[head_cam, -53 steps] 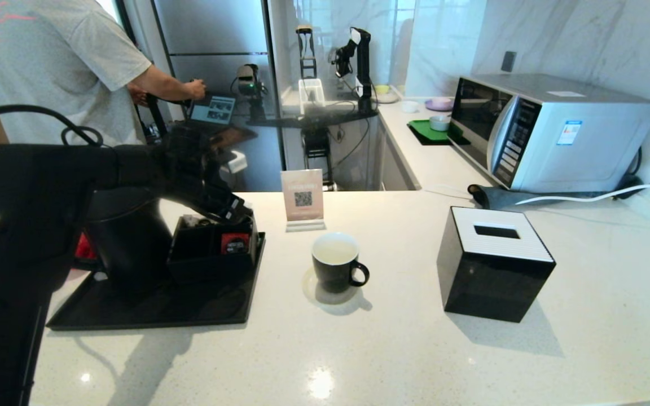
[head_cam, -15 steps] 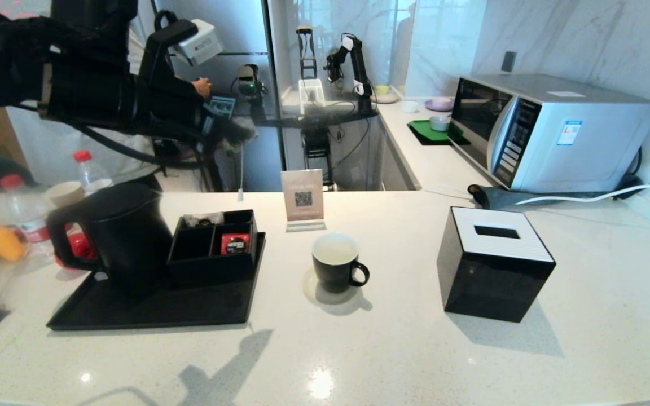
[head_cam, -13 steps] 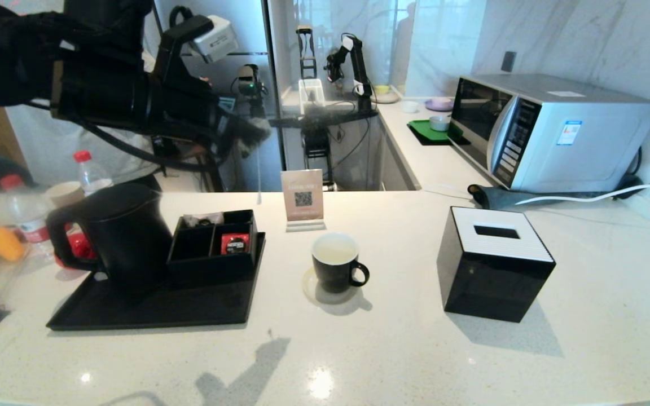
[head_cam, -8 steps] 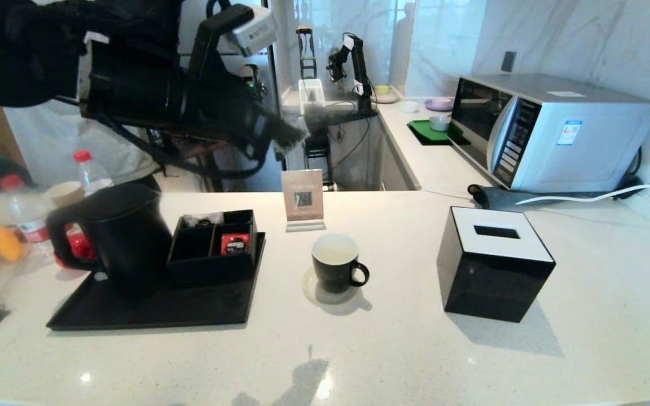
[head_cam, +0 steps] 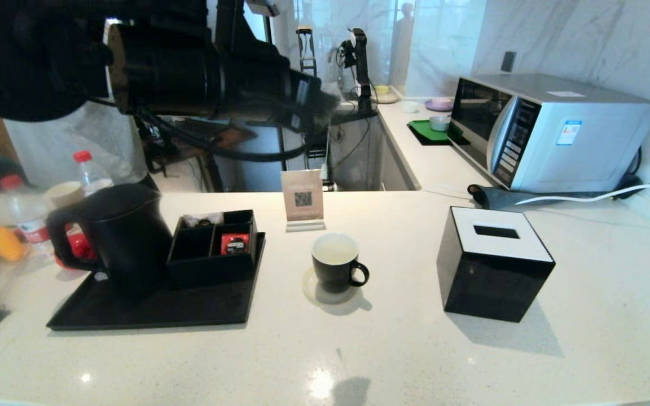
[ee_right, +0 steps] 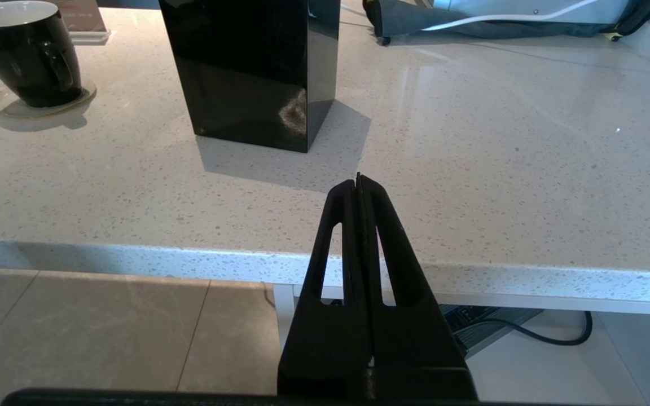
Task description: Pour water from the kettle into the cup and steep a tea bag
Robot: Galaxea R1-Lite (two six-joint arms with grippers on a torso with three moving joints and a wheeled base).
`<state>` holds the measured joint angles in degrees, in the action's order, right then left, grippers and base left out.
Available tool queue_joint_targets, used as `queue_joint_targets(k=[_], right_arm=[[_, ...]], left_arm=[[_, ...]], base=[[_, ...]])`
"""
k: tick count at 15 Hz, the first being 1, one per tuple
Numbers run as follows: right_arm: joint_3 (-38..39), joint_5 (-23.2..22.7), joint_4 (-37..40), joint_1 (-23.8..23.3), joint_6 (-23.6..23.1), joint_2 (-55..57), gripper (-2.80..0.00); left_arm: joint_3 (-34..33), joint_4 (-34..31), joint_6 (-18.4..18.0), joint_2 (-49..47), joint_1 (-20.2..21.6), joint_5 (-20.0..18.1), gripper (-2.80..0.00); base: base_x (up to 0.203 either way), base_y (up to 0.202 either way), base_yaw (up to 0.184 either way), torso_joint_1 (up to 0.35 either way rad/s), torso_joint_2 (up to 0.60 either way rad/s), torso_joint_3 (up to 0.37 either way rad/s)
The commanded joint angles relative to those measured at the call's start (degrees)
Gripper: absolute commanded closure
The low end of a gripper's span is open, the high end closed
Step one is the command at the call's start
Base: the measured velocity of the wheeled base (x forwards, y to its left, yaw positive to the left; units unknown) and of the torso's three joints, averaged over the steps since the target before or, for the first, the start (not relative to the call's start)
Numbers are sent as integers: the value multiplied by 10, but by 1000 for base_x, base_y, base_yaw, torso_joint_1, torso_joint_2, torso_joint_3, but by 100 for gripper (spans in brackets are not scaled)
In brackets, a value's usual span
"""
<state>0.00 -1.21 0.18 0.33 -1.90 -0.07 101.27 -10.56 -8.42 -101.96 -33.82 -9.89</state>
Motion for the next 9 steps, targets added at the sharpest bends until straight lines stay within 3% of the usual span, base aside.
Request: queue_joint_targets(k=[1,6,9], right_arm=[[0,0,0,0,0,1,0],[0,0,0,0,0,1,0],[0,0,0,0,0,1,0]], left_arm=[[-6,22,7,-10,-8,-1,0],[-43,78,2,-10,-35,4,0],[-46,79,0,-10,-48,4,0]], base=[[0,0,0,0,0,0],[0,0,0,0,0,0],[0,0,0,0,0,0]])
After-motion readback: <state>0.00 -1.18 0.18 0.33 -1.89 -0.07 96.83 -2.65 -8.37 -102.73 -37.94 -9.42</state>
